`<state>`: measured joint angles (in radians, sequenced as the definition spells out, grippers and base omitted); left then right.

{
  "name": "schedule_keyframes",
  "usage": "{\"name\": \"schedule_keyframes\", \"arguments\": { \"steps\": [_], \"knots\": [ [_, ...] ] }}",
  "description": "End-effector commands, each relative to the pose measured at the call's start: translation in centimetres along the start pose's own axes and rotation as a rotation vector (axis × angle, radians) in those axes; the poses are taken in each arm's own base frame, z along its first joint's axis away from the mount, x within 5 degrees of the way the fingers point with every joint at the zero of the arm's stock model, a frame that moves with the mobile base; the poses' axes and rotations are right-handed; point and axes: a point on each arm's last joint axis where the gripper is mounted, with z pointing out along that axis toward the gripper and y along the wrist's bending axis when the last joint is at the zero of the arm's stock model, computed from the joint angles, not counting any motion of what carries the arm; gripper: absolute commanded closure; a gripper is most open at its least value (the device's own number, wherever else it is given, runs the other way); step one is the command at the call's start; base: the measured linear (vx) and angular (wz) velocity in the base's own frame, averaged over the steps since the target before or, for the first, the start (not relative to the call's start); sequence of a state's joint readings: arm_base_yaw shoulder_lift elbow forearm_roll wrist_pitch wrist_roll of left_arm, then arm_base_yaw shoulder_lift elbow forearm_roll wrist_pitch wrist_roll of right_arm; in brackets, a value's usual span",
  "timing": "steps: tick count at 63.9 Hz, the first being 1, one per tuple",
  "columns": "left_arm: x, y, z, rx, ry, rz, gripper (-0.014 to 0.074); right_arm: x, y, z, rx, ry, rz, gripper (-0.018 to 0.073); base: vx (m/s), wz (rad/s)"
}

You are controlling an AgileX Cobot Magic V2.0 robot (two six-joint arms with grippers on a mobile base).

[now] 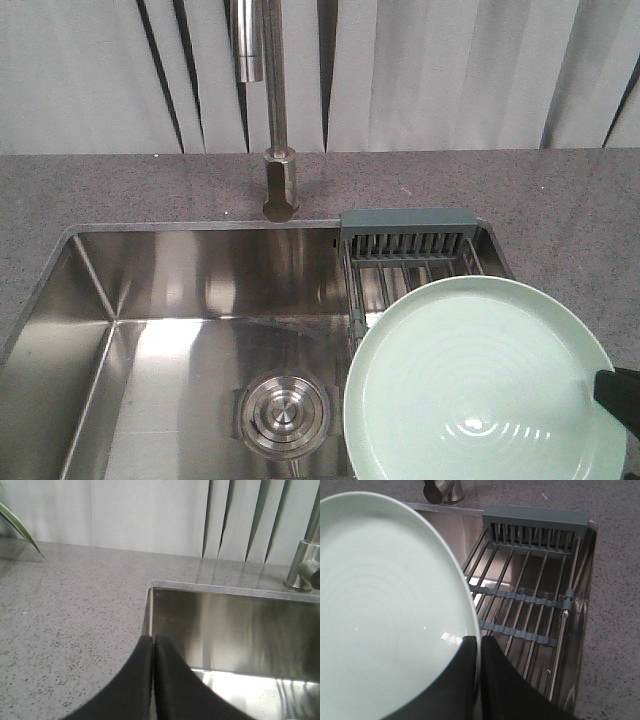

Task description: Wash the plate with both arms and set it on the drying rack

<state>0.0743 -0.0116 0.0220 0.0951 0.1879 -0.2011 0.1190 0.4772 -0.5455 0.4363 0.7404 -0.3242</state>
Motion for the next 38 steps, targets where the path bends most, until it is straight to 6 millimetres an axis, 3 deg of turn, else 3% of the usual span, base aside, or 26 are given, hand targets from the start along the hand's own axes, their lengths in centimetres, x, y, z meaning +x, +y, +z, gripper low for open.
{"name": "schedule_keyframes", "arguments": {
  "steps": [1,38],
  "knots": [
    [-1.57,-0.25,-0.36,0.023,-0.109,-0.009,0.0603,-1.31,-0.01,-0.42,0.013,-0.087,0.012,0.0564,0.00,0.00],
    [-1.57,-0.25,-0.36,0.023,-0.109,-0.009,0.0603,-1.31,-0.01,-0.42,0.013,-0.087,0.012,0.0564,0.00,0.00]
  ]
}}
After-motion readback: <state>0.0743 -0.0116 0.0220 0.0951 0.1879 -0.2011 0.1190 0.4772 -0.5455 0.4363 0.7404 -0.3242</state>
